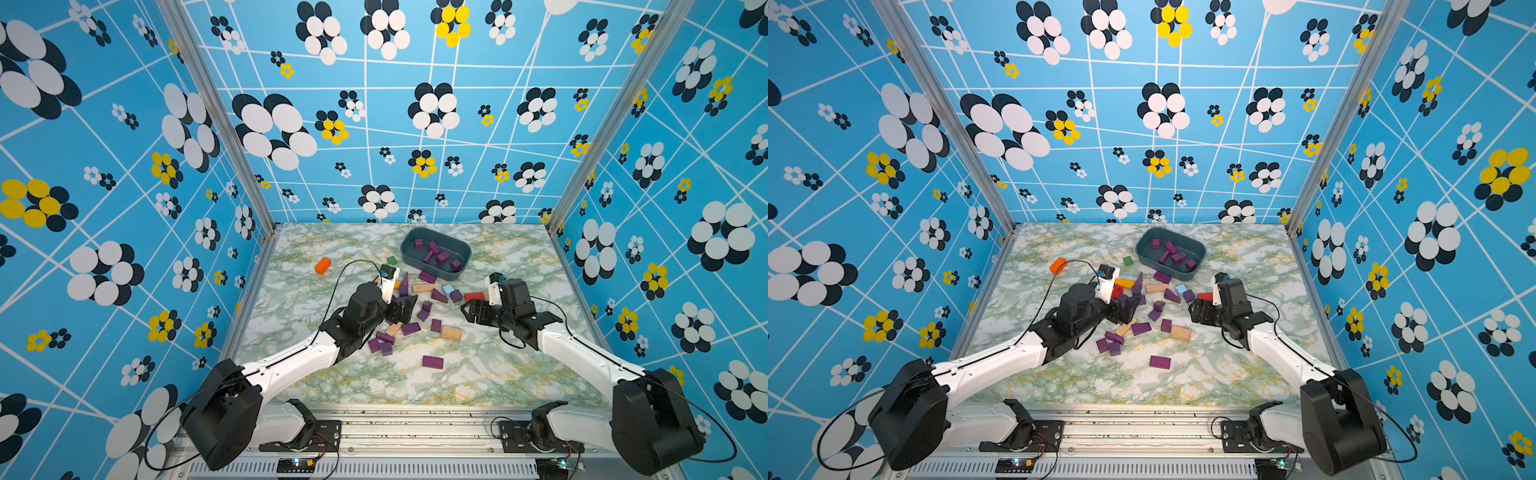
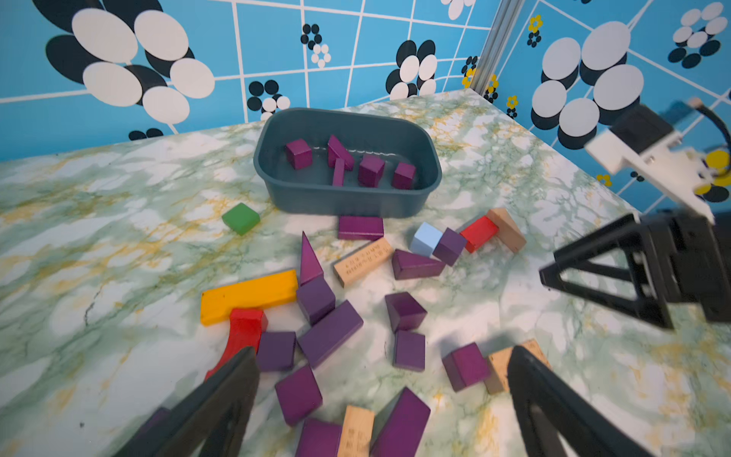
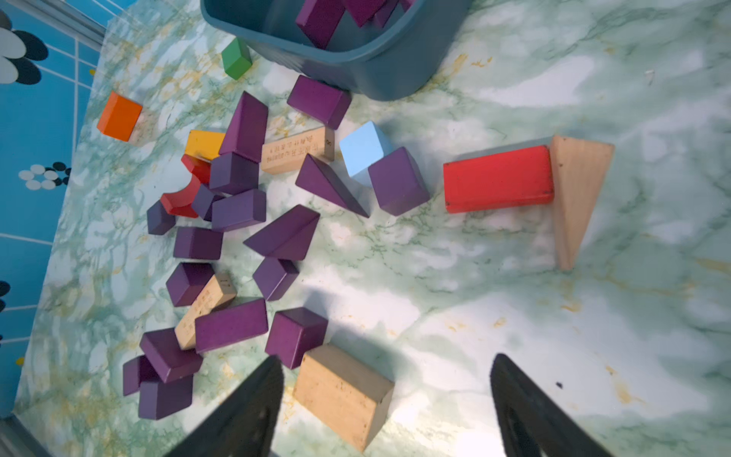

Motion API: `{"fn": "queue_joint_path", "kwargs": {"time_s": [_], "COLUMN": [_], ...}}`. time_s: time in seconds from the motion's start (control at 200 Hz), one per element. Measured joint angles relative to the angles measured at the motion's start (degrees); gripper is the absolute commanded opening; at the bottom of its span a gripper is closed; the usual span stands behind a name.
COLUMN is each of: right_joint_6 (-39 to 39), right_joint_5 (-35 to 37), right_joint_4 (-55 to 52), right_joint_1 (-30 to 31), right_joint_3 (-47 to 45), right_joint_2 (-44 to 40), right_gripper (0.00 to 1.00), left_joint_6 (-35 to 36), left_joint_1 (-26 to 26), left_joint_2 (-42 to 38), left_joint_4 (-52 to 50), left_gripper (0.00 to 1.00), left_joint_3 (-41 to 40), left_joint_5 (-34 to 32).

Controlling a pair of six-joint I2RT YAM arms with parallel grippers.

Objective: Pick purple bricks into the storage bin
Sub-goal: Pick up the building block from the center of the board.

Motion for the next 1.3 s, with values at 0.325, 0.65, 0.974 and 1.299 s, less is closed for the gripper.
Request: {"fn": "queue_joint_path", "kwargs": {"time_s": [0.325,0.65,0.974,1.299], "right_joint_6": [-2.0,-2.0,-4.5,-6.8], "right_joint_5": [1.0,0.7,2.3,2.7], "right_joint_4": [1.2,3.2,3.6,2.3], "right_joint_1": [0.0,0.0,0.3,0.5], "right_joint_3": [7.4,10.6,14.6,19.9], "right_joint_2": [14.2,21.1,25.3,29.7], "right_gripper": [0.54,0.51,0.53,0.46], "left_joint_6": [-0.6,-3.6,-3.6,-3.6], "left_joint_1": [-0.1,-0.4,-0.5,-0.5], "left_joint_2": [-4.9,-2.8,-2.8,-2.5], "left_joint_4": [7.9,24.2,25.4,26.4], "left_gripper": [0.99,0.99,0.99,0.99], "left_joint_3": [-12.8,-18.3,-18.3,-18.3], "left_joint_5": [4.1,17.2,17.6,18.4]}}
